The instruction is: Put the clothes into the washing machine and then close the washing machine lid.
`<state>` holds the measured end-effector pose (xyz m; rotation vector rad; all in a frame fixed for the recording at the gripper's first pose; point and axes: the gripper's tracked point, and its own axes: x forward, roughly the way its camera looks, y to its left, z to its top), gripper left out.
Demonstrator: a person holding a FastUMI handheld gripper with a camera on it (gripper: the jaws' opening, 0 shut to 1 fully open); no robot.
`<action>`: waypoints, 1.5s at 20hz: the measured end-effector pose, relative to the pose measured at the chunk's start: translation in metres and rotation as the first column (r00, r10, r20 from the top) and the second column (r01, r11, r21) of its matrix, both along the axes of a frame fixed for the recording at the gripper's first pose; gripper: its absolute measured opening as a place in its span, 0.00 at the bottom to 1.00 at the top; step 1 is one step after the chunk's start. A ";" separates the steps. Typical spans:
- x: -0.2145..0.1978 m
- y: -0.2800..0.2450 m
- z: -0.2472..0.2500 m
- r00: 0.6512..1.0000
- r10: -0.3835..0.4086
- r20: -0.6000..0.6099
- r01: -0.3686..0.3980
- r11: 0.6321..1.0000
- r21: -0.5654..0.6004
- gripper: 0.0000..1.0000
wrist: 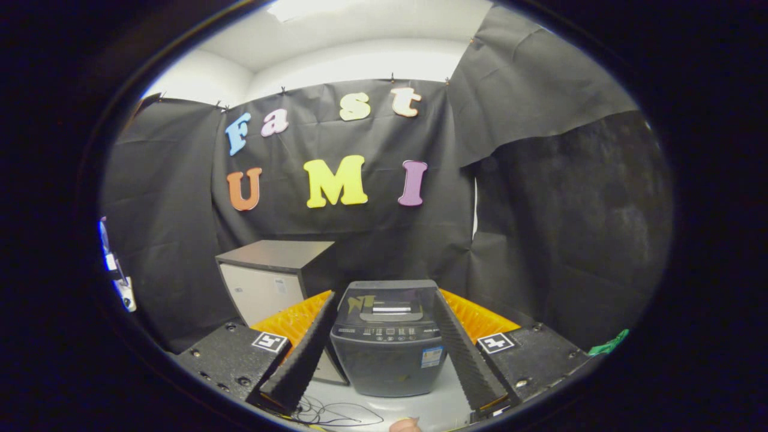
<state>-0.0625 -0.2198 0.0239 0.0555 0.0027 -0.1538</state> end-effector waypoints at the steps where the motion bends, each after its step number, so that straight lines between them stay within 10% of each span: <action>1: 0.001 -0.003 0.000 1.000 0.001 0.006 0.000 1.000 -0.006 1.00; 30: 0.007 -0.019 -0.040 0.999 -0.014 -0.051 0.016 0.999 0.033 1.00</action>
